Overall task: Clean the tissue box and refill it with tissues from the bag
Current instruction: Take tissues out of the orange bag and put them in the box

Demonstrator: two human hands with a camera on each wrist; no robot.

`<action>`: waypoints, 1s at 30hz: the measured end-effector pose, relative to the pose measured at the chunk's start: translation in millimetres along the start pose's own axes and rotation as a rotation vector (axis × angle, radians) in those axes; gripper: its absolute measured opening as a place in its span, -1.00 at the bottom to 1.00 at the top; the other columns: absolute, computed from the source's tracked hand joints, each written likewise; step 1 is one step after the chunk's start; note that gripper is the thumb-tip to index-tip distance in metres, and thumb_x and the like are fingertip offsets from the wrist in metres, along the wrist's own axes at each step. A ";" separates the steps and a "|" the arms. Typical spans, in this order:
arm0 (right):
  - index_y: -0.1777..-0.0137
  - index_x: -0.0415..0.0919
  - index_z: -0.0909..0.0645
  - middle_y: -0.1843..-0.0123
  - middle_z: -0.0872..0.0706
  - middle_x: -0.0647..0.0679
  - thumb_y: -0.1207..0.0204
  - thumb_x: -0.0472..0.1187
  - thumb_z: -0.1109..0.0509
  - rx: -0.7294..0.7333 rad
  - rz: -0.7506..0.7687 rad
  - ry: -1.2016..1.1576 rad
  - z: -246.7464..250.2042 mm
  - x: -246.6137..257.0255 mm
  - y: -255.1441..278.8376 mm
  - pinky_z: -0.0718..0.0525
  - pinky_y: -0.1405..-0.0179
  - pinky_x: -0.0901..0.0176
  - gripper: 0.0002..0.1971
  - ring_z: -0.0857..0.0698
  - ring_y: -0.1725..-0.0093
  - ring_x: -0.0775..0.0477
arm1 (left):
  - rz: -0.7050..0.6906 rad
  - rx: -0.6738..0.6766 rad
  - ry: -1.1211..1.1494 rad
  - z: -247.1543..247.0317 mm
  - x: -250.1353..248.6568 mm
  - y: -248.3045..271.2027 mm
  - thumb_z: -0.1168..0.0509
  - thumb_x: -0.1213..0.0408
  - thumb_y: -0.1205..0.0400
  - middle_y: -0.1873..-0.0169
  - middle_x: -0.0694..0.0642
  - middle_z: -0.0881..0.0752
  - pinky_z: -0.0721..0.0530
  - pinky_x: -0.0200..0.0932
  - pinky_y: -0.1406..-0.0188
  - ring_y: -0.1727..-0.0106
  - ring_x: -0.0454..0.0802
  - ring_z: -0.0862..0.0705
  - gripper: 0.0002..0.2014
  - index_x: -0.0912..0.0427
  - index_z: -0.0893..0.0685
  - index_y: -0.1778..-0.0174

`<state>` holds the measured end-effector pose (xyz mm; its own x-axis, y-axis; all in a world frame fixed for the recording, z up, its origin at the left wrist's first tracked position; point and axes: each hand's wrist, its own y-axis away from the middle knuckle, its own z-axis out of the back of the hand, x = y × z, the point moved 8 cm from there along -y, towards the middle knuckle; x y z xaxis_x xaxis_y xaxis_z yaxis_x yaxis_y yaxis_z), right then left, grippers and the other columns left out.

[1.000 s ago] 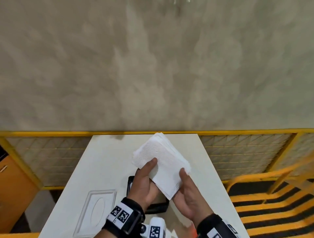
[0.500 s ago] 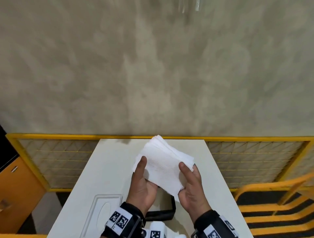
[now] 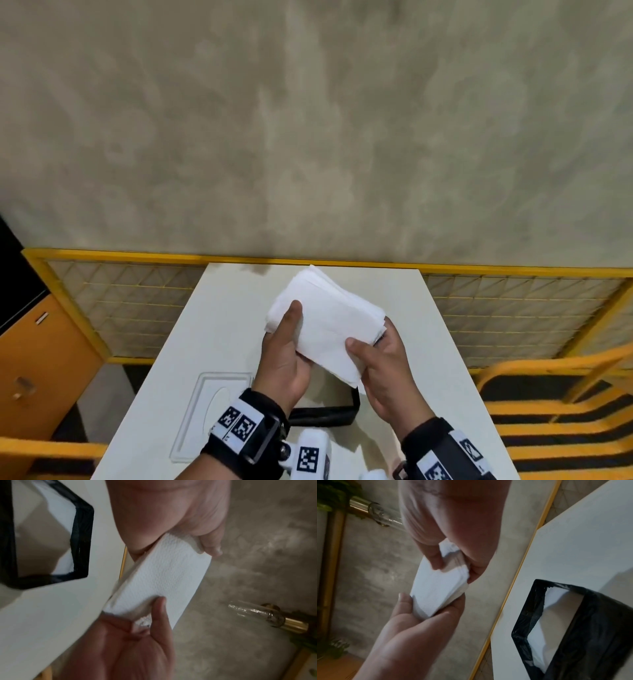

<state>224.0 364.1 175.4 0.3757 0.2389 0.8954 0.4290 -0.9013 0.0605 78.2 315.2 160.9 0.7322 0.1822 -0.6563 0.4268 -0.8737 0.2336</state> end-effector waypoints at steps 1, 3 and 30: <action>-0.32 -0.16 -0.57 -0.19 -0.80 -0.17 -0.52 -0.62 -0.31 -0.010 -0.022 0.026 2.8 -1.3 -2.9 -0.76 -0.07 -0.23 -0.53 -0.77 -0.17 -0.23 | 0.014 0.027 -0.054 3.4 -2.6 -1.2 -0.49 0.11 -0.58 -0.28 0.33 -0.76 -0.75 0.33 -0.17 -0.32 0.32 -0.73 -0.49 0.21 -0.62 -0.42; -0.33 -0.19 -0.58 -0.18 -0.81 -0.18 -0.56 -0.61 -0.25 0.013 -0.097 0.057 7.0 -5.3 -7.4 -0.78 -0.01 -0.19 -0.56 -0.79 -0.15 -0.24 | 0.039 0.069 -0.203 13.9 -10.8 -6.7 -0.50 0.22 -0.56 -0.25 0.31 -0.77 -0.73 0.37 -0.21 -0.31 0.34 -0.73 -0.53 0.19 -0.63 -0.38; -0.50 0.09 -0.48 -0.42 -0.53 0.08 -0.58 -0.18 -0.26 0.165 -0.085 1.588 50.9 -104.4 -61.0 -0.45 -0.31 0.03 -0.53 -0.54 -0.36 -0.01 | -0.127 0.420 -2.299 93.8 49.6 -74.6 -0.34 -0.03 -0.57 -0.35 -0.03 -0.54 -0.37 0.16 -0.37 -0.40 0.09 -0.51 -0.44 -0.11 -0.45 -0.52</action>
<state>200.4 412.5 55.8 -0.8043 -0.4117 0.4285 0.5225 -0.8334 0.1800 32.8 347.1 43.7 -0.9793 -0.1327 -0.1527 0.0949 -0.9678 0.2330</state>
